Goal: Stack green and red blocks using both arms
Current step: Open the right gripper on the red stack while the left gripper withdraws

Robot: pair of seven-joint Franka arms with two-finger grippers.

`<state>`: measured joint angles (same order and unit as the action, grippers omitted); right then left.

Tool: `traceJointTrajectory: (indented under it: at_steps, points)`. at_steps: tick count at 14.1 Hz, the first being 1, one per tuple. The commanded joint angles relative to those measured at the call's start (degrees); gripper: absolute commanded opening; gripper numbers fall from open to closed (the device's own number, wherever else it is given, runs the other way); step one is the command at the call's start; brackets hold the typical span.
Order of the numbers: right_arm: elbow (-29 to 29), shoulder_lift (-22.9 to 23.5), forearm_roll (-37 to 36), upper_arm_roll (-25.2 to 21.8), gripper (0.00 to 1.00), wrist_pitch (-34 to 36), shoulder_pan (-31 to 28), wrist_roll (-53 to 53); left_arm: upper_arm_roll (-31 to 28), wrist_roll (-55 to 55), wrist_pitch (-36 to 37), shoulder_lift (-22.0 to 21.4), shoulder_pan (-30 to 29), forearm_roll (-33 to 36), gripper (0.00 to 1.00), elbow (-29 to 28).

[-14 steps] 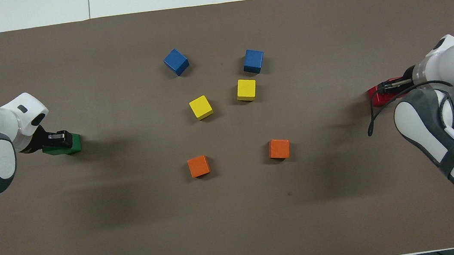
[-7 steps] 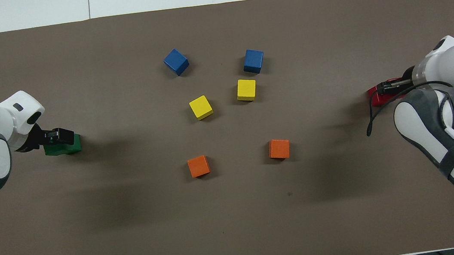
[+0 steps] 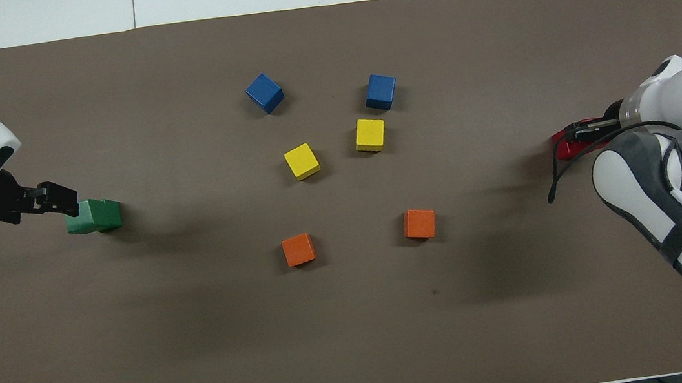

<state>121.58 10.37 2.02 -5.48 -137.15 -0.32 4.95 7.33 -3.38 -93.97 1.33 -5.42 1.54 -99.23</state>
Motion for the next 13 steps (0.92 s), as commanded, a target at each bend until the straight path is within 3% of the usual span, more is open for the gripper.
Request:
traceJointTrajectory:
  at_steps: [1, 7, 13]
  points:
    - [1.55, -1.67, 0.79, 0.47, 1.00, -1.10, 0.05, -1.17, -1.08, 0.40, 1.51, -3.44, 0.32, -0.92, 1.00, -1.49]
    - [-2.74, -1.32, 0.62, 0.47, 1.00, 1.61, 1.45, -1.09, -2.58, 1.27, -0.52, -3.27, 3.66, -1.01, 1.00, -1.40]
    - [-19.52, -1.84, -0.35, 0.73, 1.00, 24.01, 4.00, -1.00, -2.67, 1.36, 0.19, -2.48, 3.84, -1.01, 1.00, -0.52]
